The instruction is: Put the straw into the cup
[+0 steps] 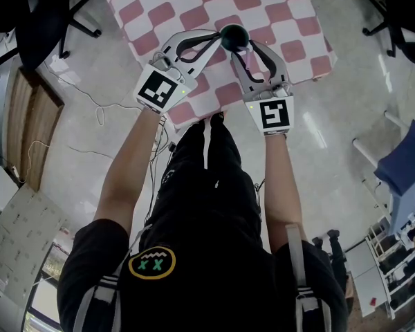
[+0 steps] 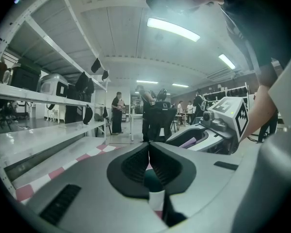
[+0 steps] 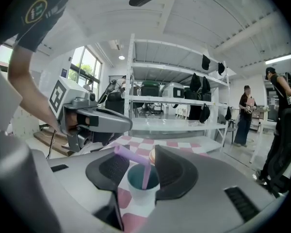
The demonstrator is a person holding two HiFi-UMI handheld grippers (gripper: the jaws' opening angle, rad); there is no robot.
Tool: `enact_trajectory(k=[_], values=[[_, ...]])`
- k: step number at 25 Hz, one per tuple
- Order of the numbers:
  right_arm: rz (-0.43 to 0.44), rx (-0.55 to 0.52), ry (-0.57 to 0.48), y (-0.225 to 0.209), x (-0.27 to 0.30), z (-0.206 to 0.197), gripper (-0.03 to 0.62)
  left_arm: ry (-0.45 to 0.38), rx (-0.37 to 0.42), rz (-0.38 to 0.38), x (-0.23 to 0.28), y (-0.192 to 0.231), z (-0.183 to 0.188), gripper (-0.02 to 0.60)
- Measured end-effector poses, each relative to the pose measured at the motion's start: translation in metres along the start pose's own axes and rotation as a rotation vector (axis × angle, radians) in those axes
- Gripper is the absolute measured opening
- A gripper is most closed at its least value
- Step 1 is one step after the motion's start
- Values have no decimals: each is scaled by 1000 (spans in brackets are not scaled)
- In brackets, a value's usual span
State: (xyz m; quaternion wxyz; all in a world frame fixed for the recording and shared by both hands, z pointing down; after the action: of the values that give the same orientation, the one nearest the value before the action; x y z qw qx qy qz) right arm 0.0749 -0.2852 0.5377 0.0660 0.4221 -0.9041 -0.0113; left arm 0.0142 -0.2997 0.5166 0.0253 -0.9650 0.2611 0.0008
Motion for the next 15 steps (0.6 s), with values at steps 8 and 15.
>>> enact_trajectory(k=[8, 15], values=[[-15, -39, -79, 11, -8, 47, 192, -36, 19, -16, -15, -14, 39, 20], [-25, -58, -186, 32, -23, 116, 192, -26, 9, -3, -35, -24, 82, 20]])
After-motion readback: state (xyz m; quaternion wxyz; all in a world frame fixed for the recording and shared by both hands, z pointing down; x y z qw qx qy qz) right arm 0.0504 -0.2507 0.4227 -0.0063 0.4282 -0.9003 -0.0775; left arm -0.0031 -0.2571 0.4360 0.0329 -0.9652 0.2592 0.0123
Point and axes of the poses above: the fingertips, and each gripper's own axes: x forward along the fingers, y to its left, z out of its top, the point moved 2 cm from there along -x, backward along the fingers, and after that the axes turned 10 degrees about -y, right-handed, at the moved point
